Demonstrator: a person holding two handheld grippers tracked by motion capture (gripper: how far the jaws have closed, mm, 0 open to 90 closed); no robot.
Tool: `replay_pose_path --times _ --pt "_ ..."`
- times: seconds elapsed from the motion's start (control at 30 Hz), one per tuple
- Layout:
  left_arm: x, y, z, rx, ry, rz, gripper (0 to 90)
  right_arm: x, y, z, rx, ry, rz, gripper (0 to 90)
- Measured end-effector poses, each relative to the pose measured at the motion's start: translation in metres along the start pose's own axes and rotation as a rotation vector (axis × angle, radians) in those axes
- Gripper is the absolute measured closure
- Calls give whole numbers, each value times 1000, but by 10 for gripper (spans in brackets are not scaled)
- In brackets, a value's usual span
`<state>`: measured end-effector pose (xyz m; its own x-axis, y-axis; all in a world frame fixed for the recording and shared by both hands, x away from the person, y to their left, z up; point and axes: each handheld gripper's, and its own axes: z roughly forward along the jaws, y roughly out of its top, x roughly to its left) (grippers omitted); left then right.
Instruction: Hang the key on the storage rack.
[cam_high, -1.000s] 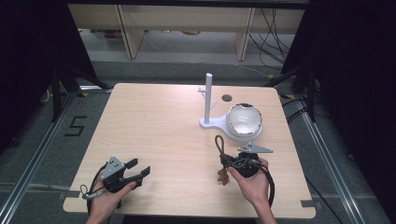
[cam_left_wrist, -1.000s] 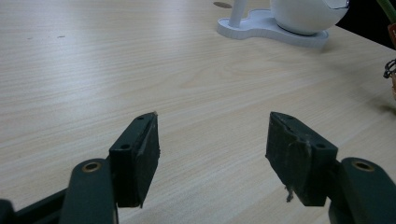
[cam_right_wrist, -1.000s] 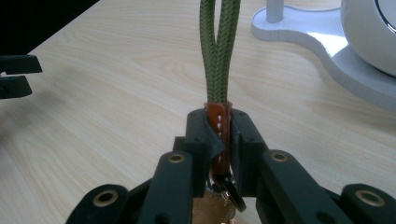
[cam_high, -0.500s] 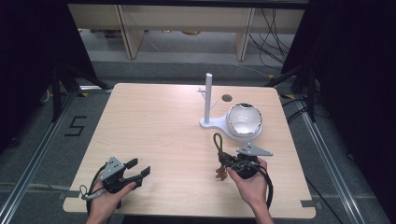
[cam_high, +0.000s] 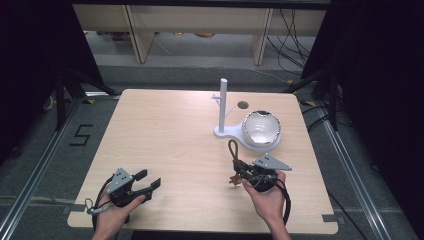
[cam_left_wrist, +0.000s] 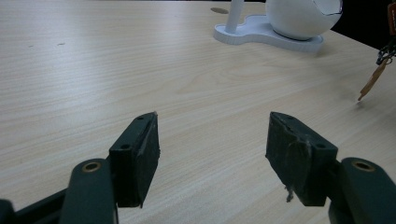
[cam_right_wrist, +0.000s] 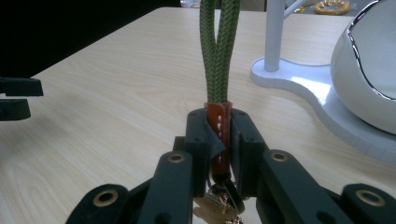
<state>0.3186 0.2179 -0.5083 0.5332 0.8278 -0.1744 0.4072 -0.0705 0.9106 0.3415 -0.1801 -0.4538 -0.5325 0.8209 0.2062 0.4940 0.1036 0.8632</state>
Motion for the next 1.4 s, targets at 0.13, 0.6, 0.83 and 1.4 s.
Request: replay_pose_path --times 0.13,0.6,0.83,1.4 --pt "0 1 1 -10 -8 -2 340 -1 0 2 -23 10 -29 798" --pt "-2 10 1 -34 -18 -8 339 4 1 5 -100 7 -79 798" --pt "-6 24 4 -66 -32 4 357 9 2 6 -140 1 -91 797" --pt "-30 66 21 -129 -127 71 479 16 11 9 -196 20 -110 797"
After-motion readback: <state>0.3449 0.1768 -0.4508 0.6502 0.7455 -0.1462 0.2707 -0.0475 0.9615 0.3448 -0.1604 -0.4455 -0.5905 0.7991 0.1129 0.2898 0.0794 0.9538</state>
